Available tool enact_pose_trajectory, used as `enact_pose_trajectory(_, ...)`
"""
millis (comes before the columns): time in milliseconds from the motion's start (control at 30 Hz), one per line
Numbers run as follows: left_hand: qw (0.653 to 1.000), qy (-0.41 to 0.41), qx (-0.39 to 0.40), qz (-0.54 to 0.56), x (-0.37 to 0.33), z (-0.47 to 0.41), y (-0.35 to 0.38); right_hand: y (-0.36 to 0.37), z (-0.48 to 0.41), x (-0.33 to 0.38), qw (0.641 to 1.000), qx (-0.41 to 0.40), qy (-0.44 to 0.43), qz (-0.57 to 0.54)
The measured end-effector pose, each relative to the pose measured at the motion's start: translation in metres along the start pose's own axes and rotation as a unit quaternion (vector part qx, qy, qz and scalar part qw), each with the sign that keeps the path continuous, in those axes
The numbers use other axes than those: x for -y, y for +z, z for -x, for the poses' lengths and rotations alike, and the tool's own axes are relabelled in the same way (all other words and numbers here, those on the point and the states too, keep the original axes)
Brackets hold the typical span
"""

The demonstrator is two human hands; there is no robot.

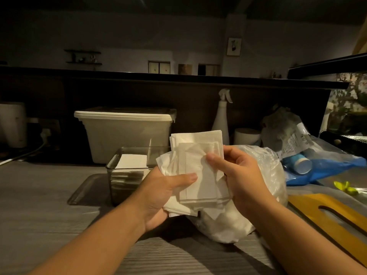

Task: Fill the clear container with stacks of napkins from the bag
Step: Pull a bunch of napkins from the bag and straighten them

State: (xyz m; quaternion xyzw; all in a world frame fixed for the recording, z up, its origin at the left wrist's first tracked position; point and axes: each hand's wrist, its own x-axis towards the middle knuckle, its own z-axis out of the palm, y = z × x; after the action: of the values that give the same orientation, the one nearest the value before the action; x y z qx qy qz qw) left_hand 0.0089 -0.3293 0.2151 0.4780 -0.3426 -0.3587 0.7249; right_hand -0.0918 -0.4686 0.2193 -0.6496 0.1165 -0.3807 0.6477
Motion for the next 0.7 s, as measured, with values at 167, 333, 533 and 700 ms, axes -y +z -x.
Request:
enact_pose_trajectory(167, 0.998, 0.007, -0.063, 0.0, 0.001, -0.003, -0.001, 0.005, 0.003, -0.004, 0.98, -0.062, -0.099, 0.162)
enact_pose_trajectory(333, 0.995, 0.033, -0.088, -0.03, -0.003, -0.004, -0.005, 0.01, 0.011, -0.003, 0.931, -0.056, -0.207, 0.294)
enact_pose_trajectory(533, 0.994, 0.03, -0.077, -0.066, 0.0, -0.004, -0.004, 0.013, 0.008, -0.008, 0.968, -0.05, -0.1, 0.226)
enact_pose_trajectory(700, 0.994, 0.03, -0.076, -0.072, 0.002, -0.005, -0.005, 0.013, 0.009, -0.007, 0.974, -0.031, -0.089, 0.208)
